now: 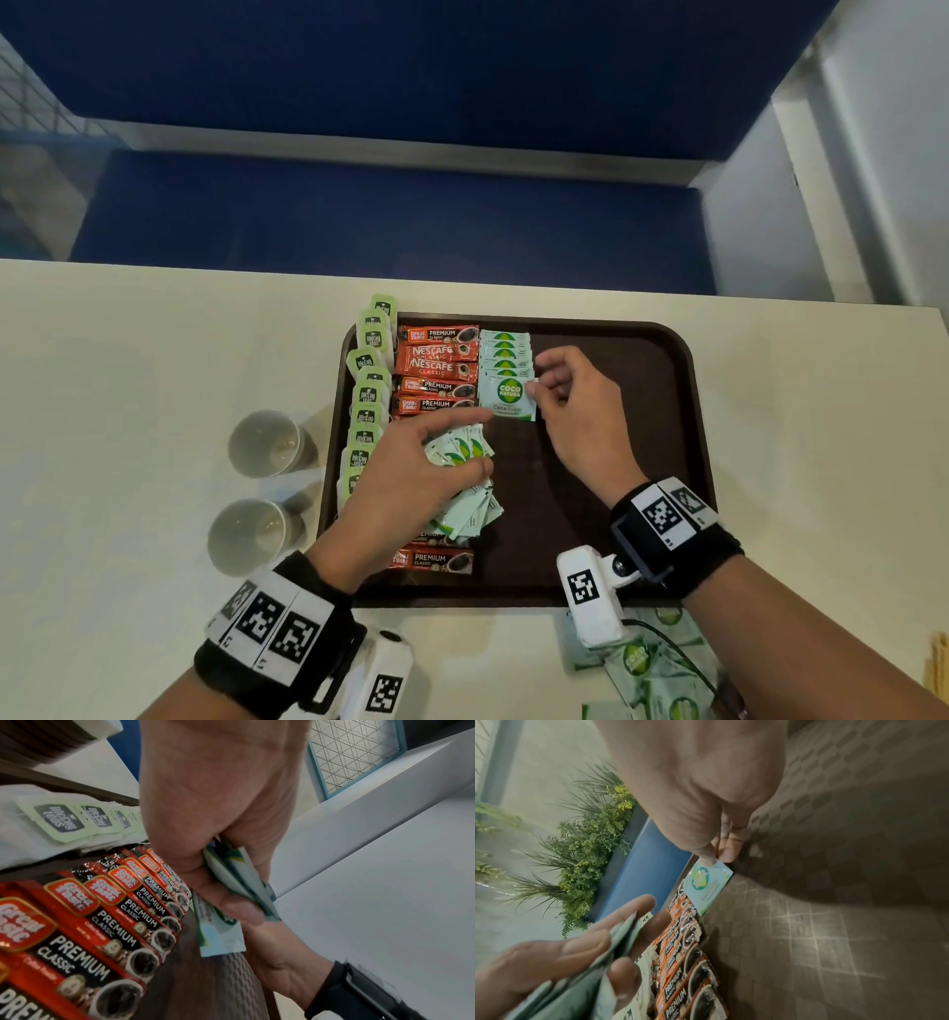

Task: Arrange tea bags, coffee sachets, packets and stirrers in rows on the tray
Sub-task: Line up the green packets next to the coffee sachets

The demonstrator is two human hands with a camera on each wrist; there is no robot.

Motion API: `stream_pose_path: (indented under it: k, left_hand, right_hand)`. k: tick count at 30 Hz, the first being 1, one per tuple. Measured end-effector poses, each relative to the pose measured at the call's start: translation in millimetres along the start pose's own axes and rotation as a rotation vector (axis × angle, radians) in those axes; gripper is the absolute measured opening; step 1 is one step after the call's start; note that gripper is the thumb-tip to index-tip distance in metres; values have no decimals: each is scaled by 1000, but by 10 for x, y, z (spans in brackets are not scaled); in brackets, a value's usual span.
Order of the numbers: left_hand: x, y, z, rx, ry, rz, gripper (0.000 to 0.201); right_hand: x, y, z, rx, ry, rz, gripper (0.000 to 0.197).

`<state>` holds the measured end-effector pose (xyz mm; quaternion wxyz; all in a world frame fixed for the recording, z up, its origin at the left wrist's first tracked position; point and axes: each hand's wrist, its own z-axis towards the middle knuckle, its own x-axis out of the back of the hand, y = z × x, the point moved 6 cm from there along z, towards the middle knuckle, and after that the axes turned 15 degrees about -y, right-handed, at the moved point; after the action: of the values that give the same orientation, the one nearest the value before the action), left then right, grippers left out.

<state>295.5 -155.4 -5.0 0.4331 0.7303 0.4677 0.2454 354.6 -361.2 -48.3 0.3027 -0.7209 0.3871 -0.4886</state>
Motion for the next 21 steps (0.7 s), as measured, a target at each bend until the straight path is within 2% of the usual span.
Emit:
stream_pose_path:
  k: [11,16,18,21]
  left_hand:
    - [15,0,-12,4,19,-8,47]
    - [45,-20,4,-47,57,-41,40]
    - [66,-16,23,-72,97,-61,35]
    - [87,34,38,-136,153,-75,32]
  right_hand:
    - [-18,0,18,-2,17,10,22]
    - [51,-89,-127,12,62,-12,18]
    - [14,-164,-275,-16,-57,101,20]
    - [-179,-252,-510,-161,-451,358,39]
